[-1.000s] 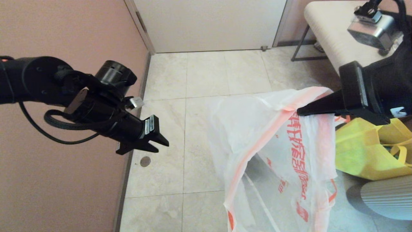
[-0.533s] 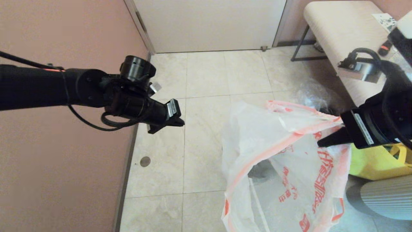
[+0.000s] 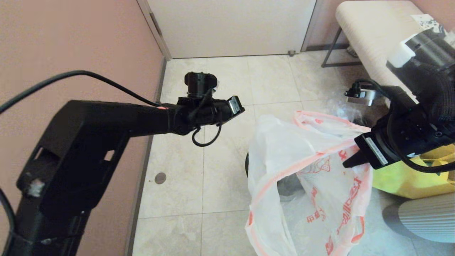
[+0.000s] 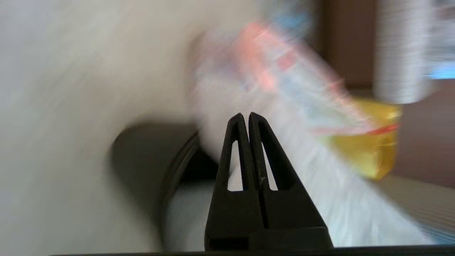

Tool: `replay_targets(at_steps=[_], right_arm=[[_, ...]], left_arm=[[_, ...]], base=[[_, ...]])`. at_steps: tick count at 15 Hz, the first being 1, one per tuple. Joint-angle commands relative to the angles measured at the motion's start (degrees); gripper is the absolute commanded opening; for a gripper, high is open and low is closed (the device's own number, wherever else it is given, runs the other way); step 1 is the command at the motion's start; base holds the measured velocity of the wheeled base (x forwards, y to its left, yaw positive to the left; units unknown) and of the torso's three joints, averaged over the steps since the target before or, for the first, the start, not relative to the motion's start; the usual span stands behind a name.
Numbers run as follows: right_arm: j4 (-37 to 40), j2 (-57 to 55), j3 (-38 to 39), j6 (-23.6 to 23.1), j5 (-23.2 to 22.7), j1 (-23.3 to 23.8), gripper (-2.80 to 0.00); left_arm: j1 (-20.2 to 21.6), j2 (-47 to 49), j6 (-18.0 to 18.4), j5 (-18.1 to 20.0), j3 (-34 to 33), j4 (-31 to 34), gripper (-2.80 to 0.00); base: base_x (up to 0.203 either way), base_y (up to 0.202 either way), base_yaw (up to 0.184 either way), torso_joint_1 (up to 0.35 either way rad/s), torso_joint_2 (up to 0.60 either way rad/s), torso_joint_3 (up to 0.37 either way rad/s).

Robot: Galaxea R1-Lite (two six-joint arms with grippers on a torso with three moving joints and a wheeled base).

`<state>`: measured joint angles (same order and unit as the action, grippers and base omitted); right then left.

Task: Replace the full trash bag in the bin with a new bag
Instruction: Put the new garbage bag on the trash can

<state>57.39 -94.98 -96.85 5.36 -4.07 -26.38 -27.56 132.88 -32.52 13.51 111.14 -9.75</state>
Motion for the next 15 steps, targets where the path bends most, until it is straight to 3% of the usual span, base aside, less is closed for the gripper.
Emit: replay_targets(at_steps=[1, 3, 5, 7, 9, 10, 13, 15], right_arm=[[0.5, -1.0, -0.1, 0.0, -0.1, -0.7, -2.80], [0.5, -1.7, -0.2, 0.0, -0.1, -1.7, -2.80], [0.7, -2.8, -0.1, 0.1, -0.1, -2.1, -2.80], [0.6, -3.6, -0.2, 0.3, -0.1, -1.9, -2.80], [0.5, -4.3, -0.1, 0.3, -0.1, -1.5, -2.80], [0.4, -4.3, -0.2, 0.4, -0.2, -1.1, -2.80], [0.1, -4.2, -0.2, 0.5, -2.7, 0.7, -2.80], [-2.1, -4.5, -0.3, 0.5, -8.0, 3.7, -2.80]], left_arm=[[-1.8, 6.6, 0.1, 2.2, 0.6, -8.9, -2.80], [-2.4, 7.8, 0.8, 7.5, 0.5, -13.5, -2.80], [-4.2, 7.5, 1.3, 9.4, -1.5, -14.2, -2.80], [-5.0, 6.0, 4.2, 9.4, -5.7, -10.4, -2.80], [-6.8, 5.5, 11.3, 9.4, -10.6, -4.3, -2.80], [-7.7, 5.9, 12.8, 9.4, -12.5, -3.2, -2.80], [-9.5, 9.2, 13.6, 7.2, -14.7, -3.0, -2.80], [-9.9, 11.8, 14.4, 5.5, -12.9, -3.1, -2.80]], base=[[0.000, 0.000, 0.000, 0.000, 0.00, 0.000], [0.000, 0.000, 0.000, 0.000, 0.00, 0.000], [0.000, 0.000, 0.000, 0.000, 0.00, 0.000], [0.000, 0.000, 0.000, 0.000, 0.00, 0.000], [0.000, 0.000, 0.000, 0.000, 0.00, 0.000], [0.000, 0.000, 0.000, 0.000, 0.00, 0.000], [0.000, 0.000, 0.000, 0.000, 0.00, 0.000], [0.000, 0.000, 0.000, 0.000, 0.00, 0.000]])
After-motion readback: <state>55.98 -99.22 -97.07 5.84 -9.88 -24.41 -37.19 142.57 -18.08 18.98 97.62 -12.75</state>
